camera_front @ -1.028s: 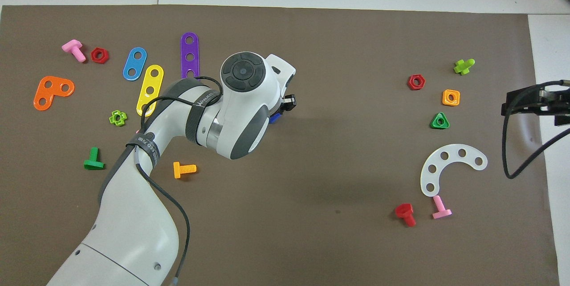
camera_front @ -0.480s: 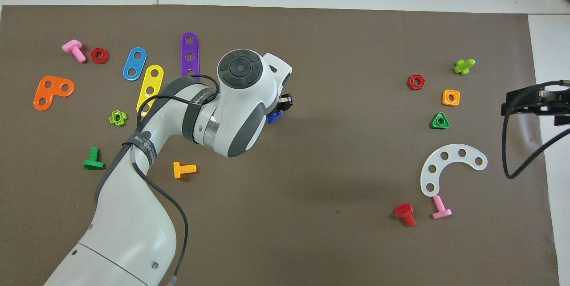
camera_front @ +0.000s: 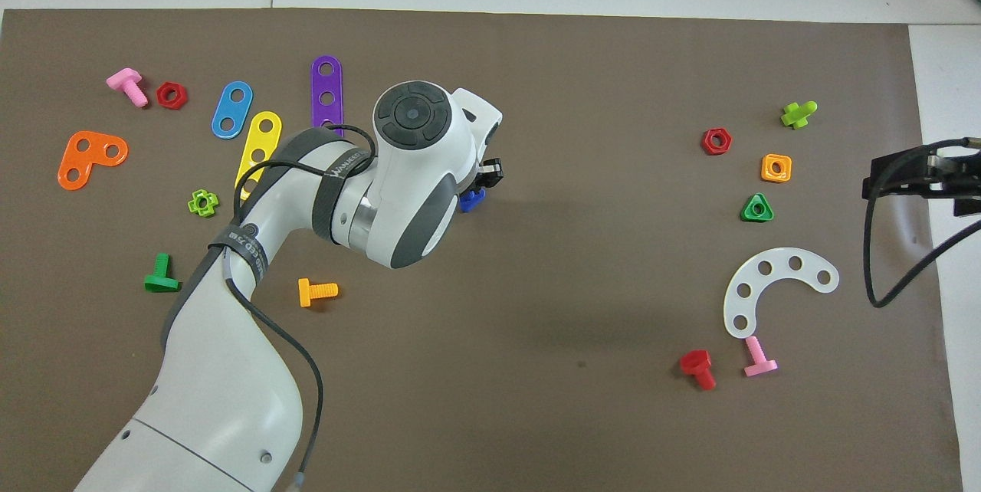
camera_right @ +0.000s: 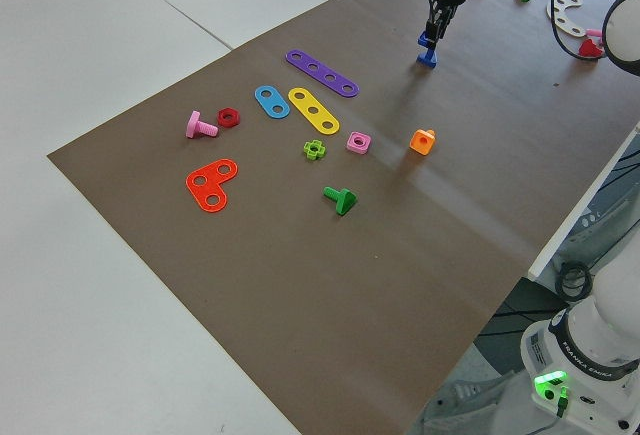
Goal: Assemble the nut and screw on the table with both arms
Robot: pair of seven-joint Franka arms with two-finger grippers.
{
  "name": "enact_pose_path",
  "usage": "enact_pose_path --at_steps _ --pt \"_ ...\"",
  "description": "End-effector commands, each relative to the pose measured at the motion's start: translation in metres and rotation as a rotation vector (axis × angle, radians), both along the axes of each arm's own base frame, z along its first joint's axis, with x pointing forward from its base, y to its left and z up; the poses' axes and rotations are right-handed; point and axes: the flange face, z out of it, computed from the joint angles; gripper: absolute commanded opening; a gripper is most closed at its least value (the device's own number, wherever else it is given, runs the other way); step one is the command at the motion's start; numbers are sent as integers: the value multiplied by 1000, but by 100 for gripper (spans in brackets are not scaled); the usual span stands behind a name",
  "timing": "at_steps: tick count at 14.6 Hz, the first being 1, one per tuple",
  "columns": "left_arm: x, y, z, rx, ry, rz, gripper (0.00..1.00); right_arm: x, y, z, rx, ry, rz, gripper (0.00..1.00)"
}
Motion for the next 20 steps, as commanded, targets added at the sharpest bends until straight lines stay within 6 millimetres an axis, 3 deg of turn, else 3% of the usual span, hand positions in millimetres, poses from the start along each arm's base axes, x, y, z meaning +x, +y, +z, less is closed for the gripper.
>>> enact_pose_path --at_steps 1,11,20 --pt "7 -7 4 44 -34 -20 11 -6 -1 1 17 9 12 100" --pt "7 -14 7 64 -112 -69 10 -5 0 1 17 11 14 100" --pt "-5 -22 -7 90 -67 -90 10 -5 0 1 17 11 12 100"
